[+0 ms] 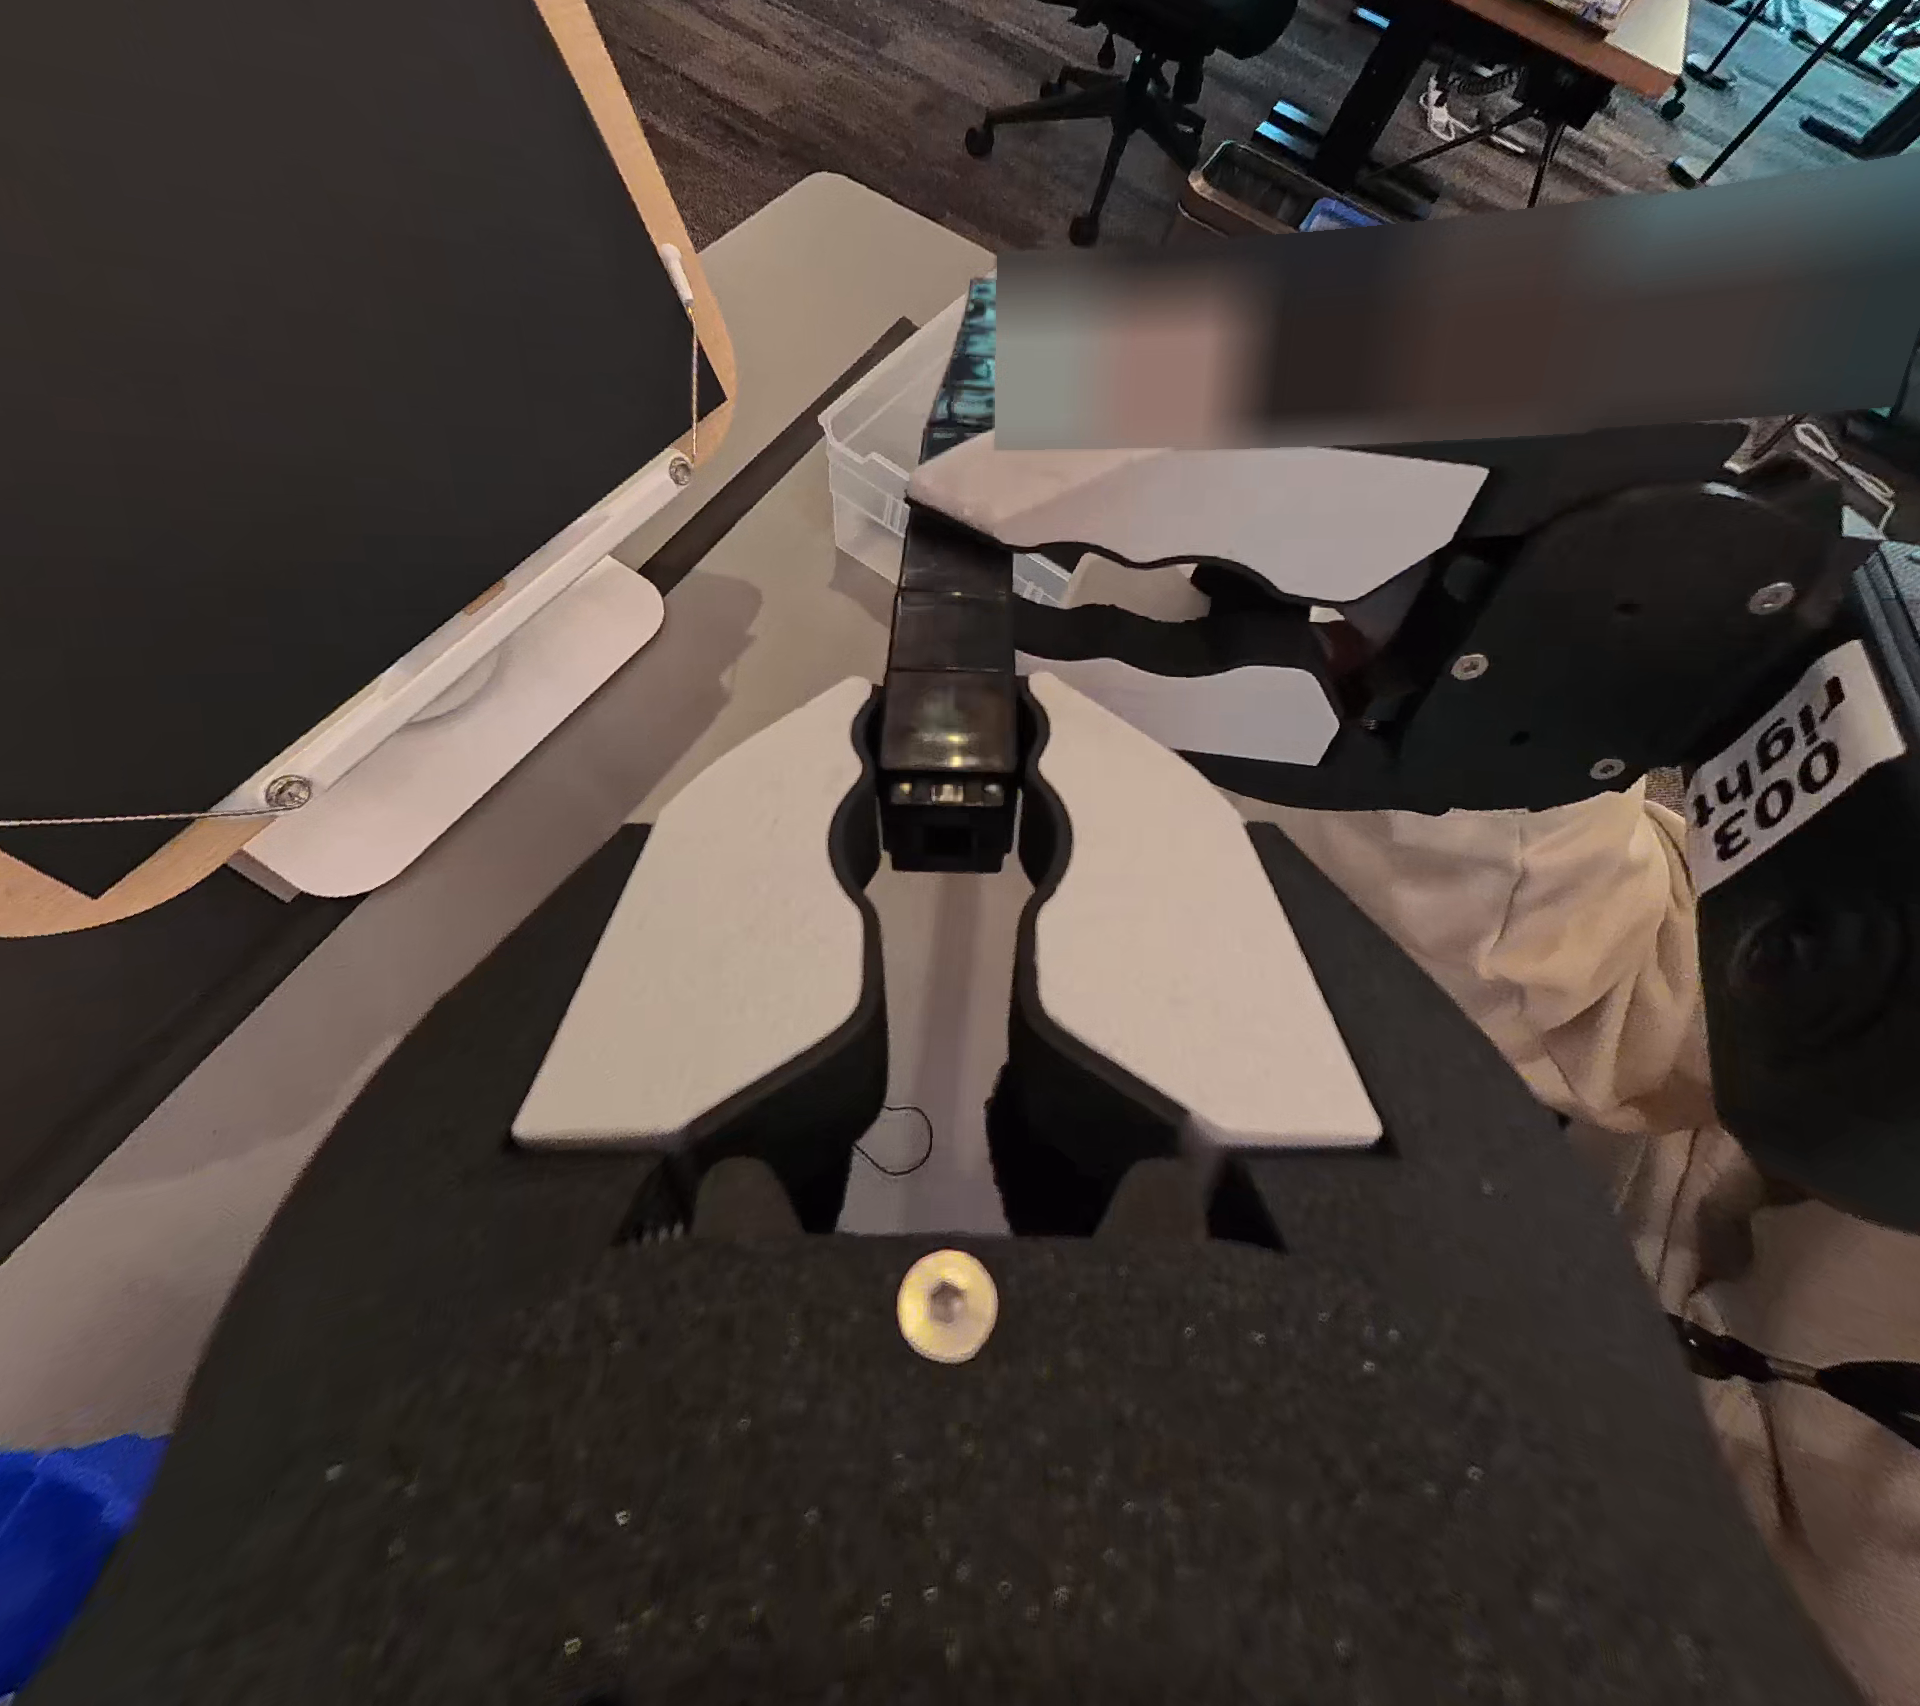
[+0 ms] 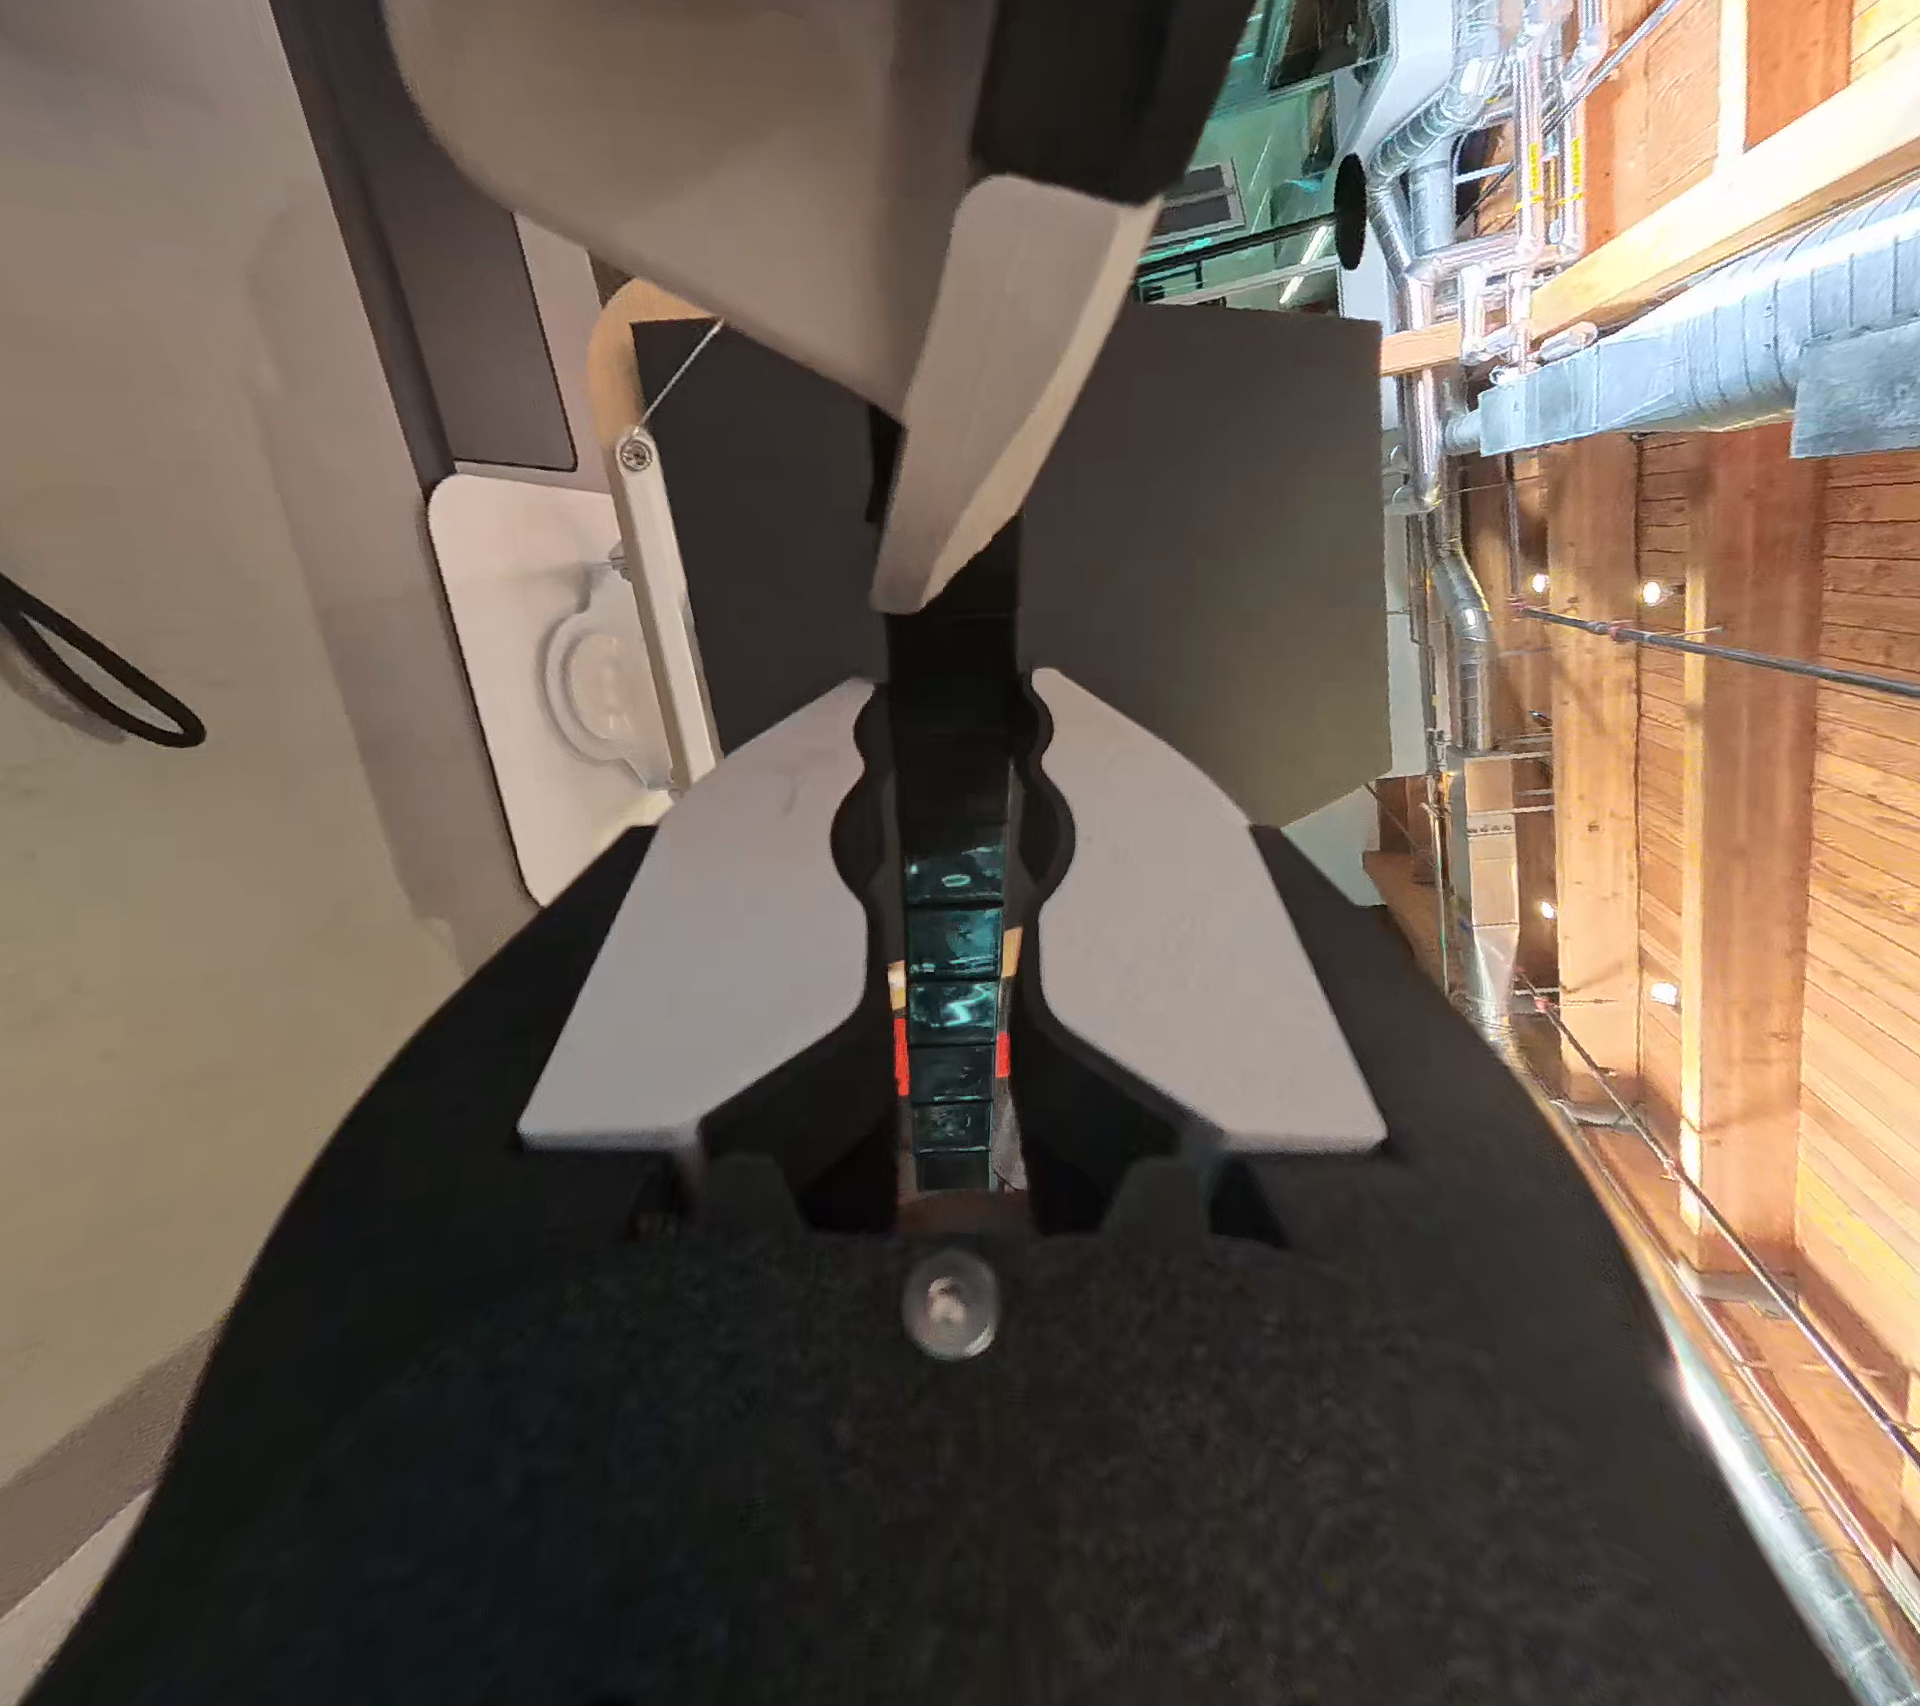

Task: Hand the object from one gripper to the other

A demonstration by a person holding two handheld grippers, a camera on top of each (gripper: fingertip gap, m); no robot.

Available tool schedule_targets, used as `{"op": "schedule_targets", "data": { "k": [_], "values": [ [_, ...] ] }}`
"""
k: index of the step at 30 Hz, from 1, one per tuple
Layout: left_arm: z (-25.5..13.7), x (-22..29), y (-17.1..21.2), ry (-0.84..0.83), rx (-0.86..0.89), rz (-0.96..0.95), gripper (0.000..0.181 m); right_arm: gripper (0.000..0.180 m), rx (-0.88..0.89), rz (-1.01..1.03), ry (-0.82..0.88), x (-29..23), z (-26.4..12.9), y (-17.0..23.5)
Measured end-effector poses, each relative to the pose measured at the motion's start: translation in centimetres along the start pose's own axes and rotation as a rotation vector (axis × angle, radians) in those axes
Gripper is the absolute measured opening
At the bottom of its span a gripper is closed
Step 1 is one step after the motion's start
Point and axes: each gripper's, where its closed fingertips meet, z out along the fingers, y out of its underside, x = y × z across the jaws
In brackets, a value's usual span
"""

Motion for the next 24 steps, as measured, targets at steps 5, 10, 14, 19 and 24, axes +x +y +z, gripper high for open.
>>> {"op": "schedule_targets", "data": {
  "k": [5, 10, 14, 19, 24],
  "values": [
    [-0.3, 0.6, -2.2, 0.016, 0.125, 0.022, 0.023, 0.022, 0.109, 0.177, -0.018, 1.1, -0.1, -0.1],
    [-3.6, 1.8, -5.3, -0.013, 0.349, 0.105, 0.067, 0.022, 0.254, 0.571, -0.046, 4.3, -1.0, 1.3],
    [-3.7, 2.0, -4.9, -0.036, 0.344, 0.172, 0.06, 0.022, 0.495, 0.937, -0.153, 6.8, -2.8, 1.2],
    [-0.2, 2.9, -4.0, 0.063, 0.258, 0.215, 0.05, 0.022, 0.762, 1.178, -0.402, 7.7, -5.4, -0.9],
    [0.6, 5.2, -4.5, 0.206, 0.347, 0.328, 0.033, 0.022, 0.848, 1.221, -0.577, 6.8, -6.3, -2.5]
  ]
}}
